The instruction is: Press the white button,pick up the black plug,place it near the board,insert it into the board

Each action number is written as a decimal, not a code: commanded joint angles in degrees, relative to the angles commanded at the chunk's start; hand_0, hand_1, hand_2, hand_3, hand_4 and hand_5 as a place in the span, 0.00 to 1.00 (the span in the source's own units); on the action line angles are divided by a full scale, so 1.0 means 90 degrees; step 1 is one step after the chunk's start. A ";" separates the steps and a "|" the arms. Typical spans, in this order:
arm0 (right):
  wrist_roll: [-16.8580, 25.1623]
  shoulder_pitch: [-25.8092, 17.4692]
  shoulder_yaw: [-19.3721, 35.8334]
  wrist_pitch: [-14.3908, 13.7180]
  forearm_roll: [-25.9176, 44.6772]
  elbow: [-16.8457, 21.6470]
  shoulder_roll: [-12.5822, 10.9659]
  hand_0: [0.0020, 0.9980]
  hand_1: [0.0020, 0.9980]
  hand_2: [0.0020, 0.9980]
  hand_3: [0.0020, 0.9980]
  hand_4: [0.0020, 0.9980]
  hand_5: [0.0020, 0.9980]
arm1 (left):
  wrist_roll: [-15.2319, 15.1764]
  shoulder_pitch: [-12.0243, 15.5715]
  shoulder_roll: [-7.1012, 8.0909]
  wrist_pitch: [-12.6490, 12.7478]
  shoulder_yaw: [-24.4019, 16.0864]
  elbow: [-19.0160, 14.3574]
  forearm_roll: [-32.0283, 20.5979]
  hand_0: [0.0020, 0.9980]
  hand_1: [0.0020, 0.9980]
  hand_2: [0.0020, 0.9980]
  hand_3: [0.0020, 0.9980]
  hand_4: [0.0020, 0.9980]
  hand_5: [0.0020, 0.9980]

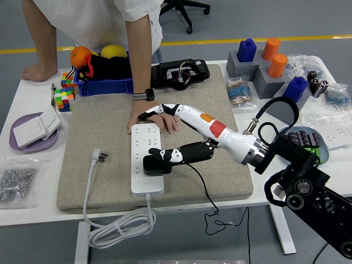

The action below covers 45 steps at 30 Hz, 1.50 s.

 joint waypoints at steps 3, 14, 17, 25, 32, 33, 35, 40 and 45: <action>0.0349 -0.0289 0.0460 -0.0120 0.0076 0.0016 -0.0108 0.88 0.82 0.77 0.76 0.79 0.35 | -0.0027 -0.0071 -0.0014 -0.0002 0.0148 0.0000 -0.0060 0.78 0.73 0.68 0.76 0.50 0.50; 0.0771 -0.1323 0.2178 -0.0351 -0.0161 -0.0168 -0.0132 0.86 0.78 0.74 0.72 0.79 0.34 | -0.0083 -0.0485 0.0047 0.0025 0.0703 0.0000 -0.0442 0.78 0.73 0.68 0.76 0.50 0.48; 0.0703 -0.1518 0.2517 -0.0328 -0.0271 -0.0200 -0.0018 0.86 0.78 0.73 0.69 0.78 0.33 | -0.0130 -0.0555 0.0052 0.0038 0.0983 0.0000 -0.0723 0.78 0.73 0.68 0.76 0.50 0.48; 0.0697 -0.1967 0.3101 -0.0364 -0.0402 -0.0184 0.0251 0.85 0.77 0.73 0.68 0.78 0.32 | -0.0209 -0.0579 0.0038 0.0031 0.1343 0.0000 -0.1033 0.78 0.73 0.68 0.76 0.50 0.48; 0.1119 -0.2204 0.3351 -0.0634 -0.0237 -0.0199 0.0277 0.84 0.74 0.70 0.66 0.78 0.32 | -0.0228 -0.0580 0.0025 0.0011 0.1348 0.0000 -0.1017 0.78 0.73 0.68 0.76 0.51 0.48; 0.1191 -0.2221 0.3367 -0.0682 -0.0210 -0.0206 0.0277 0.84 0.74 0.70 0.66 0.78 0.32 | -0.0228 -0.0575 0.0021 0.0008 0.1347 0.0000 -0.1011 0.78 0.73 0.68 0.76 0.51 0.48; 0.1317 -0.2258 0.3411 -0.0799 -0.0151 -0.0232 0.0292 0.75 0.66 0.62 0.62 0.78 0.32 | -0.0212 -0.0554 0.0006 -0.0005 0.1318 0.0000 -0.0956 0.78 0.73 0.68 0.77 0.51 0.47; 0.1331 -0.2349 0.3549 -0.0871 -0.0153 -0.0216 0.0376 0.70 0.63 0.58 0.60 0.75 0.30 | -0.0189 -0.0478 -0.0019 -0.0024 0.1302 0.0000 -0.0912 0.78 0.73 0.68 0.77 0.52 0.47; 0.1327 -0.2419 0.3719 -0.0880 -0.0178 -0.0189 0.0429 0.70 0.63 0.58 0.60 0.75 0.30 | -0.0180 -0.0413 0.0000 -0.0034 0.1237 0.0000 -0.0840 0.78 0.73 0.68 0.77 0.52 0.47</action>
